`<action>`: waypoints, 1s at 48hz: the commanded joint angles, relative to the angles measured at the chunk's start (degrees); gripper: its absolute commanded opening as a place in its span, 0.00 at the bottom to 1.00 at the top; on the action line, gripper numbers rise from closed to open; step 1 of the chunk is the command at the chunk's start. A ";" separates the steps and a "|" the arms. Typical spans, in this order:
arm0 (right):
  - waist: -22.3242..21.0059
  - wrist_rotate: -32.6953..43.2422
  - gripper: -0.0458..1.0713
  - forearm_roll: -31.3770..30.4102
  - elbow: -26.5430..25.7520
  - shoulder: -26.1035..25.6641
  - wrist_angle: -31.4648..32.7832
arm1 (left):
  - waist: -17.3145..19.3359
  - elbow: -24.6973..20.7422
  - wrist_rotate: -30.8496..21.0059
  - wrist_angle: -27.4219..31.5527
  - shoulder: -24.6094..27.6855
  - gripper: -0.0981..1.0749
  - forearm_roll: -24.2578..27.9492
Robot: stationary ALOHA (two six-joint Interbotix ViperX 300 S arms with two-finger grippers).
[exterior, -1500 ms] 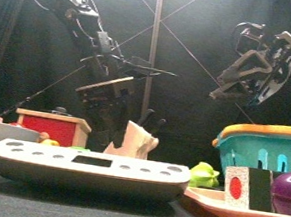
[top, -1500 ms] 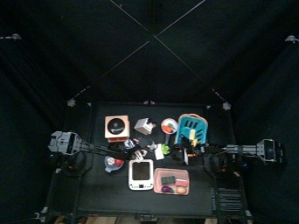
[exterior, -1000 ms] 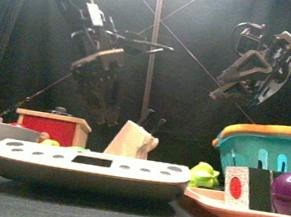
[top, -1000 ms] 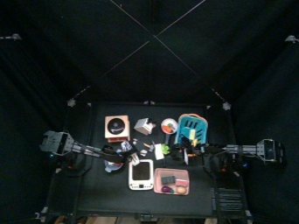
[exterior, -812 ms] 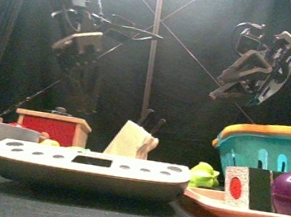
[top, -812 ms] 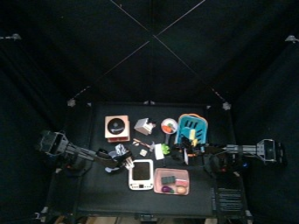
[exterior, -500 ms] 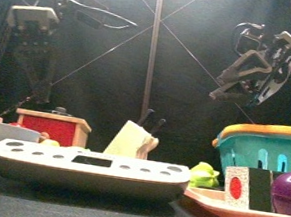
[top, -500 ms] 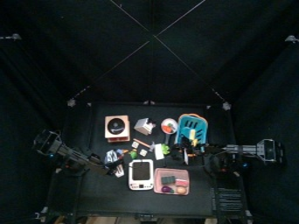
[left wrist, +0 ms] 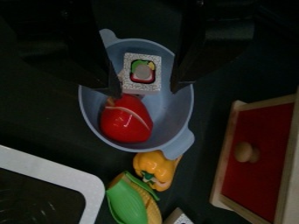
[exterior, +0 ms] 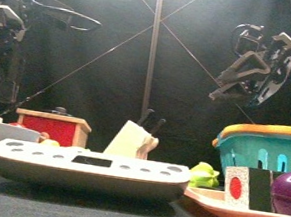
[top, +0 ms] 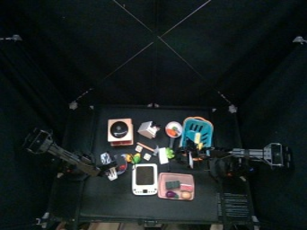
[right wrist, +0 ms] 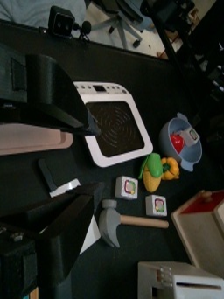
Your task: Grab white sushi piece from bowl
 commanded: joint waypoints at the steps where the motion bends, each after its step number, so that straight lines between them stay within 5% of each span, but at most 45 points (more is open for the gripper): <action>1: -0.26 -0.09 0.78 0.18 -0.53 -0.44 -0.18 | -0.09 1.14 -0.70 -2.90 -2.29 0.81 0.09; 12: -0.26 -0.09 0.78 0.18 -0.53 -0.35 -0.18 | 0.00 5.19 -2.90 -6.94 -3.78 0.81 -1.32; 48: -0.53 -0.09 0.78 0.26 -0.53 -0.18 -0.18 | 2.37 8.61 -3.52 -11.07 -3.78 0.81 -1.05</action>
